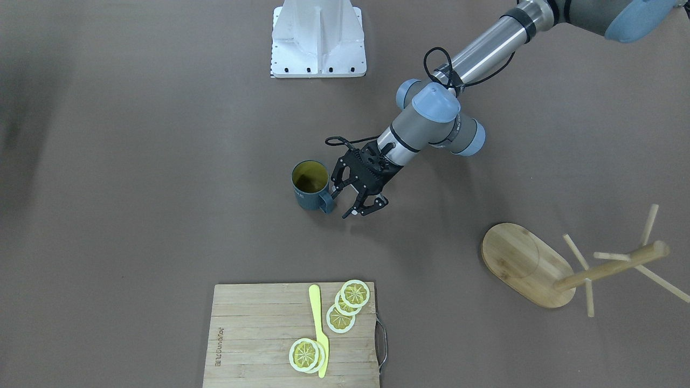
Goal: Hang cup on storage rack
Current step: 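Move the left gripper to the mug handle and grasp it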
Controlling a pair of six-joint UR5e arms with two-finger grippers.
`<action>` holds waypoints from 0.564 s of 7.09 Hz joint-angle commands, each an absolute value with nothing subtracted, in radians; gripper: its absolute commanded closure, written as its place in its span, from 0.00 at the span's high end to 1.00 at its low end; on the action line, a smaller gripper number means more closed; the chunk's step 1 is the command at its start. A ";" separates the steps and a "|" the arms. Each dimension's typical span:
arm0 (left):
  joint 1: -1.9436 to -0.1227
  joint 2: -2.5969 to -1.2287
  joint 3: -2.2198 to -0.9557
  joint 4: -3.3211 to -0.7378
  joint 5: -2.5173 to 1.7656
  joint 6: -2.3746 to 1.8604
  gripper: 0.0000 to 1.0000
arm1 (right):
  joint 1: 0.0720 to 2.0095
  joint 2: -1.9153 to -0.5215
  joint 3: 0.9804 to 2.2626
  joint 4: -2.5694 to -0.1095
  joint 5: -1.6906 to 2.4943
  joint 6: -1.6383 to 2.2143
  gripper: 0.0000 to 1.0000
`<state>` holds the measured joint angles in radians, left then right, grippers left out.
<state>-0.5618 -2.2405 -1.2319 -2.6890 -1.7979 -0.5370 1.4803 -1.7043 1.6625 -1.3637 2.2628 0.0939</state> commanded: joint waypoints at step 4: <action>-0.557 -2.264 -1.232 -2.691 -1.801 -0.543 0.52 | 1.480 -1.704 1.663 -1.364 2.263 0.106 1.00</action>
<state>-0.5582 -2.2609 -1.2318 -2.6894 -1.8002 -0.5431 1.4803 -1.7043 1.6626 -1.3637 2.2626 0.0975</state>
